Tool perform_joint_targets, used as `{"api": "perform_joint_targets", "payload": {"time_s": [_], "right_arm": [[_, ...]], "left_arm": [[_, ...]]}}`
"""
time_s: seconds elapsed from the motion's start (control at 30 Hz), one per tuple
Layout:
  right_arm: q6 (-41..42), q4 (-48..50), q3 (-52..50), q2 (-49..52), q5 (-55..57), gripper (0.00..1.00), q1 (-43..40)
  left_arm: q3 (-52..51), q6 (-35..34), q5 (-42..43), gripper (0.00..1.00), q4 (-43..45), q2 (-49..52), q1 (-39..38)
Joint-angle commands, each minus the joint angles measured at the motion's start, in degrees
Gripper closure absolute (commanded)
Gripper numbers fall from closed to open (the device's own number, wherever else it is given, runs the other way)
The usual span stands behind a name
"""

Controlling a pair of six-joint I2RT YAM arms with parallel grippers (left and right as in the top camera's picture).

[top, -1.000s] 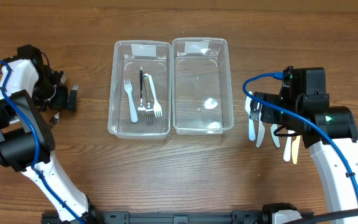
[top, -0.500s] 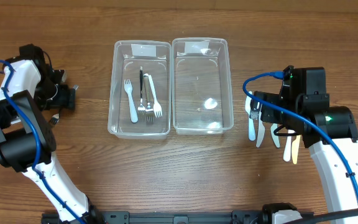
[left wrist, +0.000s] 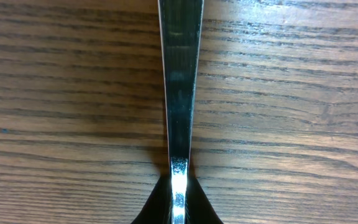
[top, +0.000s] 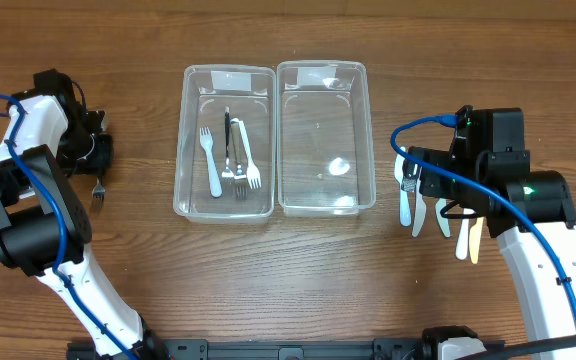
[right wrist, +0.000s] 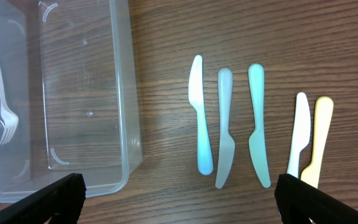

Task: Pack container
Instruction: 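Grasp the last metal fork with the left gripper, then place the metal fork into the left container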

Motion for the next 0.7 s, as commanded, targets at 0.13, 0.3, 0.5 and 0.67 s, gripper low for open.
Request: {"api": "perform_joint_targets", "payload": {"time_s": [0.13, 0.3, 0.5, 0.67], "right_arm": [[-0.22, 0.66, 1.62, -0.04, -0.22, 0.00, -0.11], [-0.20, 2.16, 1.62, -0.04, -0.22, 0.00, -0.11], [-0.22, 4.07, 1.62, -0.04, -0.24, 0.00, -0.11], [-0.22, 4.09, 1.62, -0.04, -0.24, 0.00, -0.13]], "left_arm": [[-2.34, -1.05, 1.60, 0.96, -1.05, 1.36, -0.55], [-2.34, -2.43, 1.64, 0.96, -1.27, -8.46, -1.60], [-2.34, -5.68, 1.44, 0.96, -3.30, -26.21, -10.56], [-2.34, -12.39, 1.40, 0.96, -4.96, -33.46, -22.12]]}}
